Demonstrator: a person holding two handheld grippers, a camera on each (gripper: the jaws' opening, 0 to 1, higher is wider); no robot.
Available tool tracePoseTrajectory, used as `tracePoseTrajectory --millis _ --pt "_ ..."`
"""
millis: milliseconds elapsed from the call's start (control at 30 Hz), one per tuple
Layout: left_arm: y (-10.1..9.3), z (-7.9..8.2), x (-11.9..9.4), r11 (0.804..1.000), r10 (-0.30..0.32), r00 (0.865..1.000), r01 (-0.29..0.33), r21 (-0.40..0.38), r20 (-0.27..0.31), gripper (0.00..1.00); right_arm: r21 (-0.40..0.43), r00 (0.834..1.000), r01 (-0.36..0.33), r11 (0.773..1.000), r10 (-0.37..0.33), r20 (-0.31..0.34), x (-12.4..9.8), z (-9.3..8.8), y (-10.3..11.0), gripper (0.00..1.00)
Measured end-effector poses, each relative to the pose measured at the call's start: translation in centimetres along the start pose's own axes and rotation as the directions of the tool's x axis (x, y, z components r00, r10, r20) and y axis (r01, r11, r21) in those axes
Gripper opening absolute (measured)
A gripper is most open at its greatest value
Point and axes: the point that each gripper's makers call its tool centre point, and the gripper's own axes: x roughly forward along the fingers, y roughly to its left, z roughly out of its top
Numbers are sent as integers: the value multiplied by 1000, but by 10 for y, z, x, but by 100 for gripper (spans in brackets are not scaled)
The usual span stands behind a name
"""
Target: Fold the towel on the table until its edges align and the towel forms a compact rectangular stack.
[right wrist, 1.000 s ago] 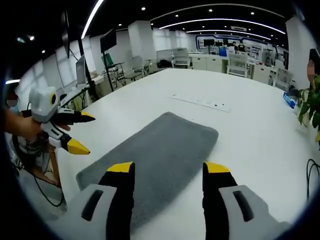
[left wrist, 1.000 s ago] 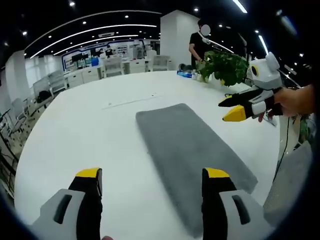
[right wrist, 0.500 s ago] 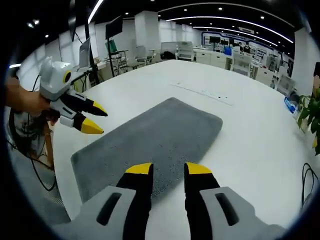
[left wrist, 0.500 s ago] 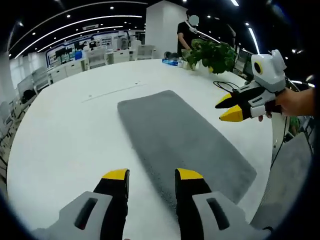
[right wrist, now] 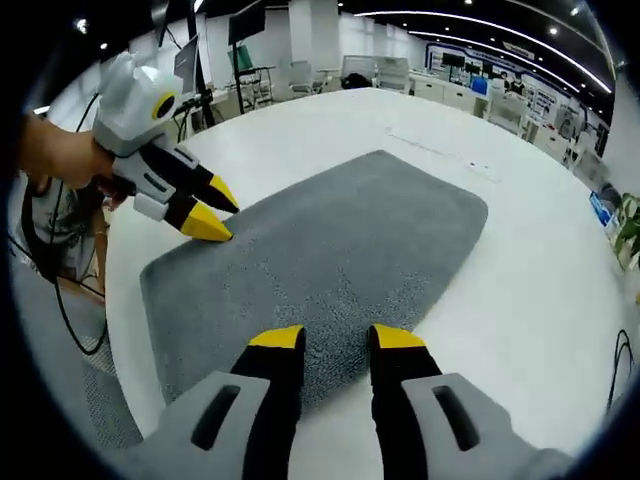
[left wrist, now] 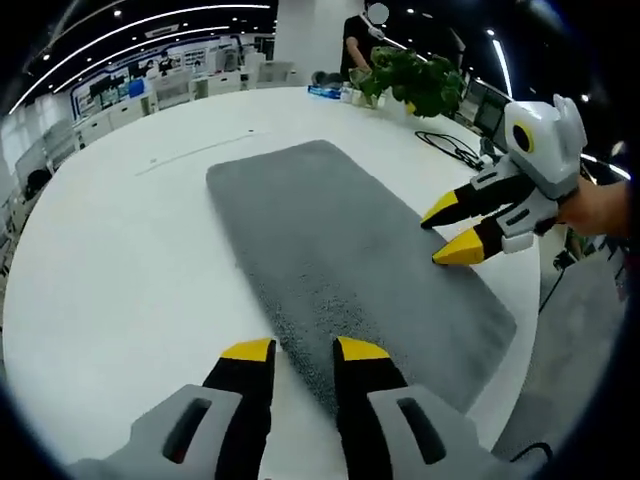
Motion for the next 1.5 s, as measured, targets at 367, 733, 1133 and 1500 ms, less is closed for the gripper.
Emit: tracePoseTrajectory --millis 367,733,1133,1500 --pt "-12 -5 6 1000 -18 999 17 -23 -28 17 -44 999 -24 999 23 -23 -1 -6 -7 23" --pt "-38 1 13 999 -38 998 37 -26 -41 16 -96 999 -48 994 46 -22 -17 -24 -20 23" --pt "-78 17 31 999 -43 998 44 8 -47 17 -120 998 -45 992 41 -37 -40 -50 -51 23" --pt "-113 23 42 996 -74 996 77 42 -50 18 -130 997 -56 990 48 -64 -59 -73 -69 23"
